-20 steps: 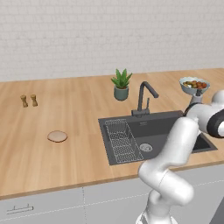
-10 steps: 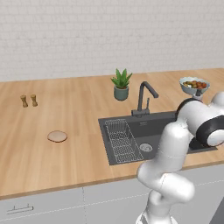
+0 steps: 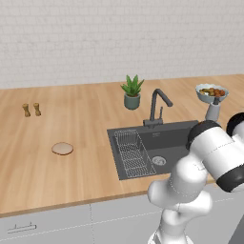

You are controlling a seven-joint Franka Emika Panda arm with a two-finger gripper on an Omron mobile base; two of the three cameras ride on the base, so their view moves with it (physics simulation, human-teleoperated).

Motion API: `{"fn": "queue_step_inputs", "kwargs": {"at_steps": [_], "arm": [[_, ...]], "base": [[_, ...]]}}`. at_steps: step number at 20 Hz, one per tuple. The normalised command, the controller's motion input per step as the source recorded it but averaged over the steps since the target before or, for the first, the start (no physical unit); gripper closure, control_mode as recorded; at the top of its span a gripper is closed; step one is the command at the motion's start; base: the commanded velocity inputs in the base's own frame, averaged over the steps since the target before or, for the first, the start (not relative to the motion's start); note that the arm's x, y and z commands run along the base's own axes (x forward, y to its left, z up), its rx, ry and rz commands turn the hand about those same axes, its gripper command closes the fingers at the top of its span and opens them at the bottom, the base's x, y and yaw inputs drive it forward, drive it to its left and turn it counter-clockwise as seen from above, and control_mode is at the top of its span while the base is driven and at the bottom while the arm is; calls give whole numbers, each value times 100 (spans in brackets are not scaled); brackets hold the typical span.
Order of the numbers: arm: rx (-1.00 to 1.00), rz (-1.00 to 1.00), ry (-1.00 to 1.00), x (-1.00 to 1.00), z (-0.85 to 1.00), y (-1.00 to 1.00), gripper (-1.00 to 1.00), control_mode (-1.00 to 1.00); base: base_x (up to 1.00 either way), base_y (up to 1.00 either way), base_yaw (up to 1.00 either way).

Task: Pick the squash from the sink and place it in the bowl. Then pick the bowl and place it in the microwave. Then close the microwave door and press the start button.

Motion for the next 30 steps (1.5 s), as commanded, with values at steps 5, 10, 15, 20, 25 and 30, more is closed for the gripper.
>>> {"fn": "queue_step_inputs", "kwargs": {"at_steps": [5, 10, 15, 20, 25, 30], "arm": [[0, -30, 3, 11, 6, -9, 100, -100], [0, -39, 4, 8, 35, -9, 100, -100], [6, -17, 3, -33, 60, 0, 100, -100], [11, -4, 2, -57, 45, 3, 100, -100], [2, -5, 2, -48, 4, 45, 100, -100], [-10, 0, 0, -1, 0, 45, 100, -100]], "base": [[0, 0, 0], [0, 0, 0], [0, 0, 0], [0, 0, 0], [0, 0, 0], [0, 0, 0]]}}
